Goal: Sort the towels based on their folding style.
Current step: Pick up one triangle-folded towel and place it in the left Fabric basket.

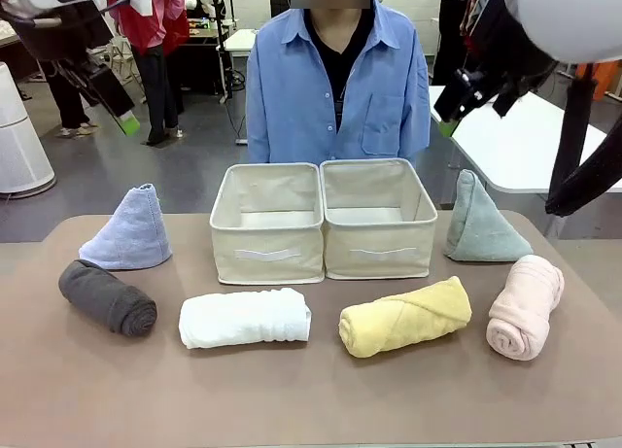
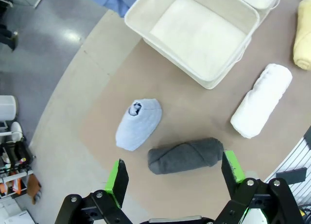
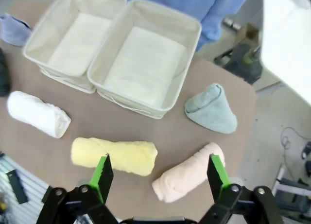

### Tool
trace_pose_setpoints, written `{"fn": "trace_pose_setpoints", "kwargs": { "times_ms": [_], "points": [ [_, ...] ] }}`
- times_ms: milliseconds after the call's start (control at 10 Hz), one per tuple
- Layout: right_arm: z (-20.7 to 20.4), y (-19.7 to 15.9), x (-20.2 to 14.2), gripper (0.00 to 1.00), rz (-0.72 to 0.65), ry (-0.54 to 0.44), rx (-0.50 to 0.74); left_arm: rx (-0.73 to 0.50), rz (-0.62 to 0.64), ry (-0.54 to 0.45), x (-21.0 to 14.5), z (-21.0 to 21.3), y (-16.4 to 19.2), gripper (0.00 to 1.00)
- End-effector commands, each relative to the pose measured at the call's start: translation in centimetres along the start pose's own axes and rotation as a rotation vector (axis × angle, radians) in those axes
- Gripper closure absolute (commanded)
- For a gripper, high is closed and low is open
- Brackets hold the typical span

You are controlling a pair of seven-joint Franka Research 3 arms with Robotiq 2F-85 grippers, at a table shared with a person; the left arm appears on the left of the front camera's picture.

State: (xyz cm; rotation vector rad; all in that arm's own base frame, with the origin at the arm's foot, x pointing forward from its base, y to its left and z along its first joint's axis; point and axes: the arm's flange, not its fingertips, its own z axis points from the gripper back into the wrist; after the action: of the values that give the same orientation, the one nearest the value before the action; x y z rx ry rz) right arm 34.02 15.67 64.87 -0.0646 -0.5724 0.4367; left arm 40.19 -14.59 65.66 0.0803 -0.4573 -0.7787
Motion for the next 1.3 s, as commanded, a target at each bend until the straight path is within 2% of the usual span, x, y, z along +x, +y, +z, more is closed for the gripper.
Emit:
{"fn": "trace_pose_setpoints", "kwargs": {
  "times_ms": [0,600,700,900,1000,1200],
  "points": [
    [-1.7,-0.8,-0.2,0.0,-0.006,0.013,0.016,-0.023,0.005,0.007,-0.2,-1.0,-0.2,0.0],
    [-1.4,-0.7,0.0,0.0,-0.012,0.029,0.01,-0.013,0.002,0.015,0.0,-0.9,-0.1,0.0],
    [-1.6,-4.6,-0.5,0.0,0.161,0.077,0.234,-0.267,-0.165,-0.086,-1.4,-1.2,2.6,0.0],
    [-2.2,-13.9,-1.0,0.0,0.252,0.004,0.565,-0.586,-0.275,-0.288,-4.1,-1.7,9.7,0.0],
    [-2.8,-18.0,-1.6,0.0,0.266,-0.045,0.719,-0.717,-0.284,-0.398,-5.6,-2.3,13.0,0.0],
    [-5.2,-25.4,-3.6,0.0,0.245,-0.166,0.926,-0.848,-0.266,-0.614,-8.9,-3.8,18.4,0.0]
  ]
}}
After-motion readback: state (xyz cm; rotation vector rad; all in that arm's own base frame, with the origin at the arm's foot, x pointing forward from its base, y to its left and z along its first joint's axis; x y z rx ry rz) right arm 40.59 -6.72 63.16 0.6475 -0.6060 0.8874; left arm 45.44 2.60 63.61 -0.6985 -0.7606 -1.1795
